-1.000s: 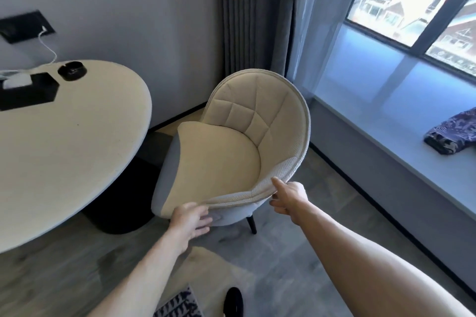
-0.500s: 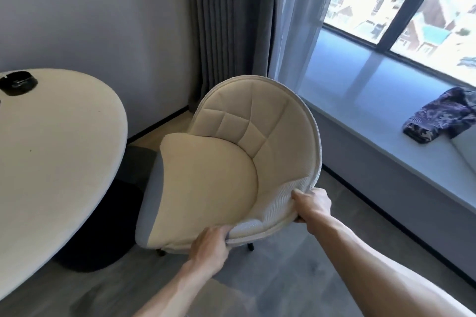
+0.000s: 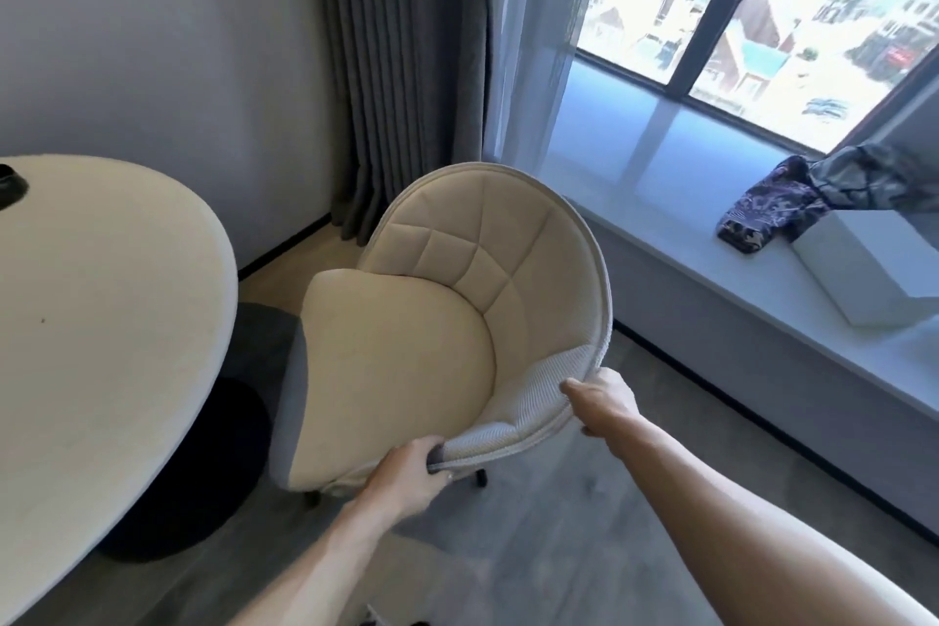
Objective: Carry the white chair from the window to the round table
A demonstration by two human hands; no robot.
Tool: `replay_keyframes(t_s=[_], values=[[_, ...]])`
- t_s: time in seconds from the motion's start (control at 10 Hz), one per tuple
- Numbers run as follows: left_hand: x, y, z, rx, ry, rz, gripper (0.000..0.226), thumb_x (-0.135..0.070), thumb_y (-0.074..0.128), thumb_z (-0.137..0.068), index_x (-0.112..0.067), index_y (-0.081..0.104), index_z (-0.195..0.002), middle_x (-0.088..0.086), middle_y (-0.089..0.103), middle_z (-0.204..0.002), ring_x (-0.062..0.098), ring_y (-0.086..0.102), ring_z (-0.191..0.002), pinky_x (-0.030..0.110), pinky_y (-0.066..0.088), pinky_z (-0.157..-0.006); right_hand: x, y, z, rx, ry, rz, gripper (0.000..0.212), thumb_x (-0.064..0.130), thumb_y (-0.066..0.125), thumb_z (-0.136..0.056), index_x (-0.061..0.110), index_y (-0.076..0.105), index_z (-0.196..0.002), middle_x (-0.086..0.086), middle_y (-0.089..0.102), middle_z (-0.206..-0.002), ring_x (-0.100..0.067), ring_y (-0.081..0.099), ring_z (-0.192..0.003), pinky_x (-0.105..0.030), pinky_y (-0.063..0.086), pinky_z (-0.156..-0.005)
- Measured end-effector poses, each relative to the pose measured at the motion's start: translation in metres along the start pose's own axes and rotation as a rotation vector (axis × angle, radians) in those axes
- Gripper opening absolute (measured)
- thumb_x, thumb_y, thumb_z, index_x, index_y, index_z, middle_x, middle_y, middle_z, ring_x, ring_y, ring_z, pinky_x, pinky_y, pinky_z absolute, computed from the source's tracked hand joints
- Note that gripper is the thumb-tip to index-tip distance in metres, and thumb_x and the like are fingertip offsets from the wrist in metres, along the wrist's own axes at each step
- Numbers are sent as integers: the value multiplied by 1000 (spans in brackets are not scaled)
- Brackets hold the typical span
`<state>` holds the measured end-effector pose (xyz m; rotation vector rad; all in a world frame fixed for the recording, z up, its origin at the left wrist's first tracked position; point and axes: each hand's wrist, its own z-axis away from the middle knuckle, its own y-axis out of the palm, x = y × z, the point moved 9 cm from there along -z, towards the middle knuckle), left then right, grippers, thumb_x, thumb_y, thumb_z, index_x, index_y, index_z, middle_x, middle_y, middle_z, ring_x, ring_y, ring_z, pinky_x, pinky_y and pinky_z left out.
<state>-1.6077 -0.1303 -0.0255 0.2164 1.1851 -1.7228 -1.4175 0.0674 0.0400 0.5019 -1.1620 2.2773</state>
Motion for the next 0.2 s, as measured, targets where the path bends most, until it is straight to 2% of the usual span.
replay_keyframes(t_s=[0.1,0.2], values=[[10,-18,18,-27,-26,70,25,-33,59,-83,-27,69,-105,-6,74,-106,11,66,-102,24,49,-84,28,-24,38,58,-180,37,24,28,61,-79,4,60,-77,-3,62,-72,-22,58,-65,-32,50,-64],[22,-25,70,-2,-142,116,16,-27,61,-87,-27,65,-102,0,73,-109,4,65,-97,4,43,-71,95,-113,113,-19,-509,-172,18,35,70,-82,21,78,-91,4,79,-83,-17,73,-81,-42,59,-82]])
